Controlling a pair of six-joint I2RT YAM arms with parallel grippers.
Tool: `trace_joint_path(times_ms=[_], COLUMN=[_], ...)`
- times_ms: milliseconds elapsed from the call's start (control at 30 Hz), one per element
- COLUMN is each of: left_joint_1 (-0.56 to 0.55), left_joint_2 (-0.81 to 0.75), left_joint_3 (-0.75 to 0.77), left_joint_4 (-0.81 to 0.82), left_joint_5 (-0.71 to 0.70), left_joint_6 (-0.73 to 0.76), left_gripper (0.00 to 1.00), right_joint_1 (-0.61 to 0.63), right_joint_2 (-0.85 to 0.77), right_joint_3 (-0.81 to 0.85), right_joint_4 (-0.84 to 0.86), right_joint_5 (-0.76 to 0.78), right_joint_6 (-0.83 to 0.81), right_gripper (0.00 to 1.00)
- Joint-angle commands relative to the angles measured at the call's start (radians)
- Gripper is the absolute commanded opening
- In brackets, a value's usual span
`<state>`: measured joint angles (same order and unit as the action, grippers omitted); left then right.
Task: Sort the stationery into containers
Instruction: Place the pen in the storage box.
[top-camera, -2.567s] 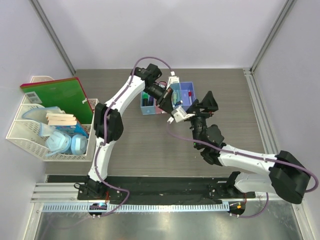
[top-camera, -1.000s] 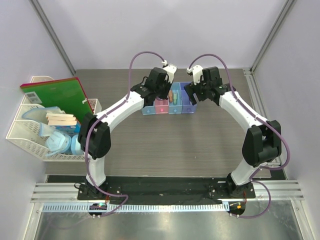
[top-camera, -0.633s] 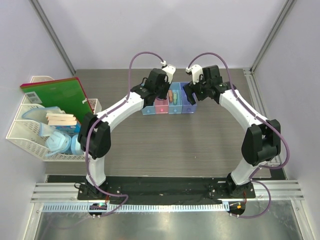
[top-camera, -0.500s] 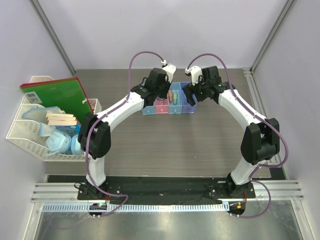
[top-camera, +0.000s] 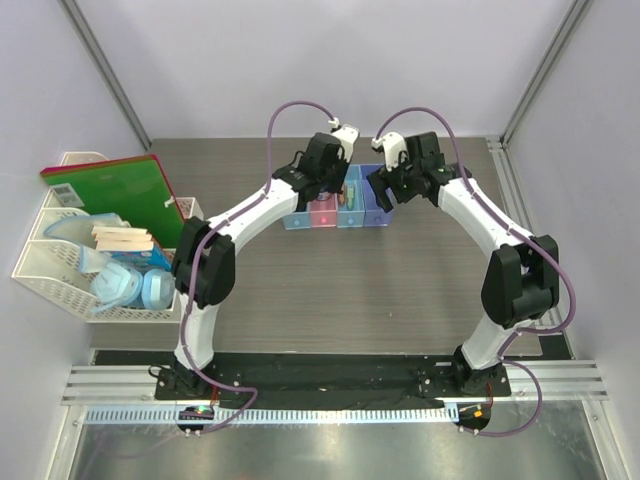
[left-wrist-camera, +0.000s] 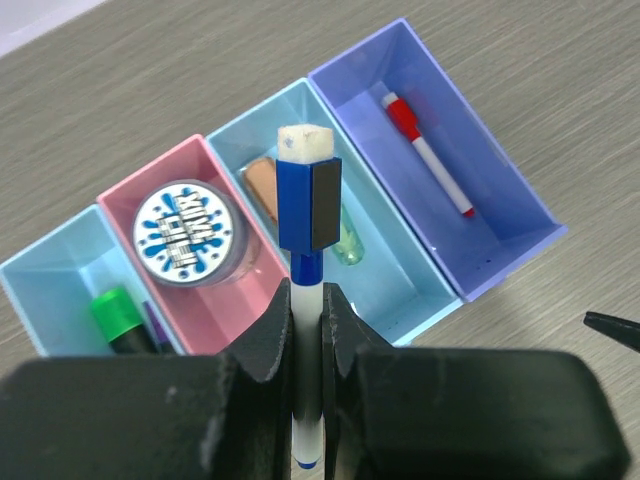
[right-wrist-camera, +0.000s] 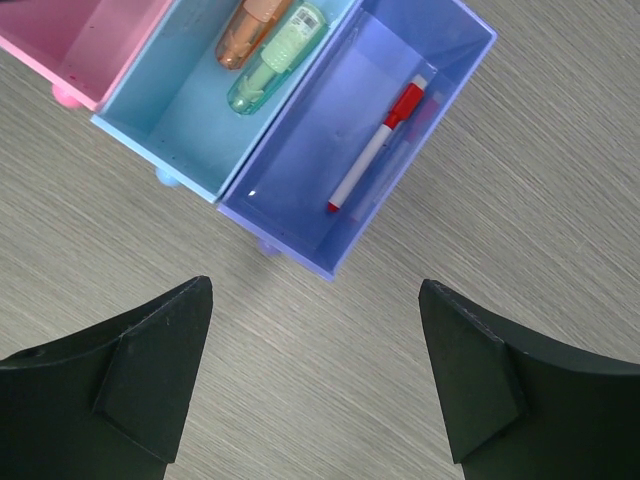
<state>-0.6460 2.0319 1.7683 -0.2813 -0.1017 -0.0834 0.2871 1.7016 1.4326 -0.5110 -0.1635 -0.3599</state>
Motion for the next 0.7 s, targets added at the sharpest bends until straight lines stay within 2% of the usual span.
trace_joint_path(times_ms=[0,200,267,467,667], left_joint_1=[-0.001,-0.001,0.0,0.005,0.011], left_joint_2=[0.039,0.09,0.109,0.195,0.29], left_joint_3=[0.074,0.123,0.137,0.238,0.318], left_joint_4=[0.033,0.031,0.03,0.004,0.044], left_joint_5=[0.052,0.129,0.114,0.218,0.299], left_joint_6=[-0.039,-0.056,-0.064,-0.176,-0.276], left_gripper=[0.0,0.0,0.0,0.0,0.0], right_joint_1=[-0.023,-0.046,-0.055,-0.088,-0.101], right_joint_2=[-0.053,-0.072,-0.085,-0.151,-0.226], right_joint_3=[0.011,0.005,0.0,-0.034,-0.11], right_joint_4=[0.014,0.042,0.048,0.066,0.092], right_joint_5=[0.018,0.076,0.082,0.088,0.093], right_joint_6=[0.004,0.01,0.012,0.012,-0.002], right_gripper=[0.89,0.89,0.89,0.89,0.89])
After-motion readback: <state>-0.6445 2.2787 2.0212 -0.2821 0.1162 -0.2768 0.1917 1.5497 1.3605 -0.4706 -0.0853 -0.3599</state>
